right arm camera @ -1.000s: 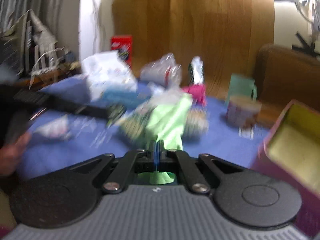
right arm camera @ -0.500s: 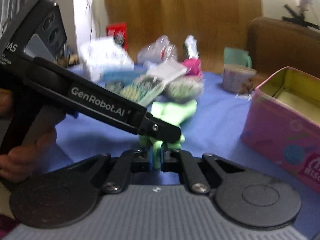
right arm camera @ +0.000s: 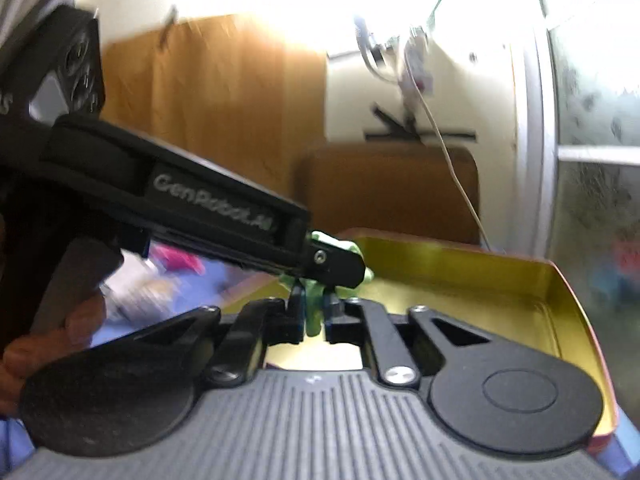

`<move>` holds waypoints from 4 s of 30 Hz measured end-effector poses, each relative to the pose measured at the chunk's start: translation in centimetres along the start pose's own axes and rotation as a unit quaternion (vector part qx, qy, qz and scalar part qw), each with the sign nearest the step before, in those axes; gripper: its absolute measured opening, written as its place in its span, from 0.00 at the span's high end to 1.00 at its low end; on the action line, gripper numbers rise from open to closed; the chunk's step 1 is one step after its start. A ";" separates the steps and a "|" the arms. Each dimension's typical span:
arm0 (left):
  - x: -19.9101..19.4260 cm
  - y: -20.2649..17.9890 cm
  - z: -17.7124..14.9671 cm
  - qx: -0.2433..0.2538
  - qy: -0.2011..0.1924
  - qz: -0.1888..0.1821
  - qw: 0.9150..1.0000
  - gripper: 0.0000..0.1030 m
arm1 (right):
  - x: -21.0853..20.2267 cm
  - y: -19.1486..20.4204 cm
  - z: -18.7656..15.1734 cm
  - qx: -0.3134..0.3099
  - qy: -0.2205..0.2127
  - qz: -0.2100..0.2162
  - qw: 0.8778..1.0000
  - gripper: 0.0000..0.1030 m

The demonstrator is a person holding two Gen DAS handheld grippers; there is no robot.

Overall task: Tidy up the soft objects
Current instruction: 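Carry the green cloth into the pink tin and open the right gripper, then move the right gripper back to the green-patterned tissue pack, then grasp the tissue pack with the right gripper and drop it into the tin, then return the right gripper to the table and grasp the white plastic case, then carry the white case into the pink tin and release it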

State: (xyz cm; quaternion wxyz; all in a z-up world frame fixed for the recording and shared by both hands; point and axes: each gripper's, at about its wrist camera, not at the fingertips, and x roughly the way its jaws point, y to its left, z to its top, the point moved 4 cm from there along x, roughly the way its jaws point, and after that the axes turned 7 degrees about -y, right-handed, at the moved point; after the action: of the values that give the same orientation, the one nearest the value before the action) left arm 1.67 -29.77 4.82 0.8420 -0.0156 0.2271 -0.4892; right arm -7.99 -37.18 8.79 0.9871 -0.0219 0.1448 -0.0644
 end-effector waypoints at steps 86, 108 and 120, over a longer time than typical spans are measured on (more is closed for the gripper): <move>-9.9 8.0 -1.9 -0.052 -0.074 0.079 0.993 0.47 | -1.8 -1.5 1.4 0.132 -0.067 -0.017 0.989 0.47; -18.4 24.3 -10.0 -0.315 -0.068 0.146 0.935 0.49 | 17.1 17.4 4.6 0.072 0.234 0.265 0.933 0.73; -18.4 17.3 -10.3 -0.192 -0.014 0.121 0.974 0.30 | 1.8 13.4 -1.6 0.083 0.197 0.248 0.945 0.58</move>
State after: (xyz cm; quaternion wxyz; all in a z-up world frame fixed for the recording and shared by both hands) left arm 4.02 -3.40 -1.99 0.8791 -0.1560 0.3053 -0.3311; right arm -5.13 -24.15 5.93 0.9219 0.1101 0.3315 0.1676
